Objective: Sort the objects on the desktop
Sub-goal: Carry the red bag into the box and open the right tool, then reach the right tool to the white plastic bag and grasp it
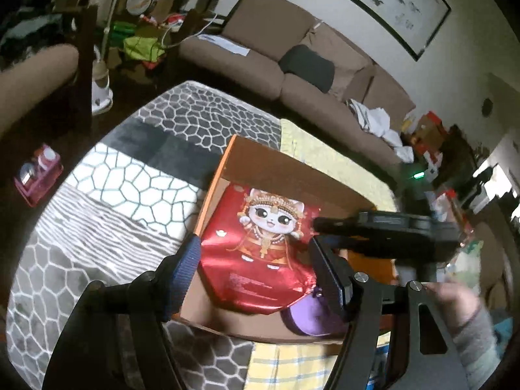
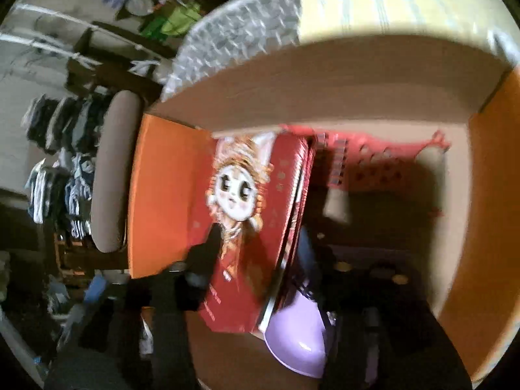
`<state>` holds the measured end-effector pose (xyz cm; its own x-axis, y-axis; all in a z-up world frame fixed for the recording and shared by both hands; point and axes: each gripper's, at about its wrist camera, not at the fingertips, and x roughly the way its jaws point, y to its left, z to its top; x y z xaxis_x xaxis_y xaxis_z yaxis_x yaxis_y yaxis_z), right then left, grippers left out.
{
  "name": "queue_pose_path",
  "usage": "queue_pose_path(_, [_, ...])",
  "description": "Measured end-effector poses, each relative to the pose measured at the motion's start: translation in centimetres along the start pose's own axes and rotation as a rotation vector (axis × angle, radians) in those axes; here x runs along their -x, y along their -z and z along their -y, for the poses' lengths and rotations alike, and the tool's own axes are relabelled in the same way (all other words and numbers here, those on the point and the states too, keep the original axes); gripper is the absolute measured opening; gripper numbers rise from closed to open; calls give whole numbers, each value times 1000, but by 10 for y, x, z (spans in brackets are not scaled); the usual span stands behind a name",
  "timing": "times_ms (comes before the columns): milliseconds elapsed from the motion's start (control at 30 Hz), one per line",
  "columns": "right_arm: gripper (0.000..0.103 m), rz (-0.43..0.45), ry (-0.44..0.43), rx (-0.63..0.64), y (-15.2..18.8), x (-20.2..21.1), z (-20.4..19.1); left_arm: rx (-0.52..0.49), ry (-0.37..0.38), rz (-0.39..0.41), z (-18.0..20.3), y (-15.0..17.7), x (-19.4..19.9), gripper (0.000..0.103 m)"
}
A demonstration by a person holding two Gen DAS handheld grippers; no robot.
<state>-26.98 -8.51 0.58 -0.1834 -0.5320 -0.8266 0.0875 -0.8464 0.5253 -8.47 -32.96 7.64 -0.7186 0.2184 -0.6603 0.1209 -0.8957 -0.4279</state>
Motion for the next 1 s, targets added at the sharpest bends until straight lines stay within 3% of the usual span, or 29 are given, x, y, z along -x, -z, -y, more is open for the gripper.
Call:
queue_pose_path(133, [63,44,24,98,11,46,-12,-113,-25,-14,27,6,-8,94])
queue_pose_path(200, [67,71,32,122,20,75,-10,-151,-18,-21,42,11,-14,96])
queue_pose_path(267, [84,92,30,140,32,102,-4,-173,-3,-36,56,16,-20,103])
queue_pose_path(300, [99,99,28,138,37,118,-1,-179,1,-46,65,19,-24,103])
queue_pose_path(333, [103,106,30,136,43,131,10,-176,6,-67,73,20,-28,103])
queue_pose_path(467, [103,149,99,115,55,181,49,-219,77,-149,118,20,-34,103])
queue_pose_path(600, [103,242,144,40,71,243,114,-337,89,-156,181,19,-35,103])
queue_pose_path(800, [103,300,229,-50,88,271,199,-432,101,-225,263,23,-70,103])
queue_pose_path(867, [97,304,246,-57,89,265,220,-454,89,-244,282,27,-87,103])
queue_pose_path(933, [74,304,230,-64,88,254,240,-461,88,-264,299,31,-106,103])
queue_pose_path(1000, [57,285,196,-103,84,234,260,-458,77,-292,312,35,-130,103])
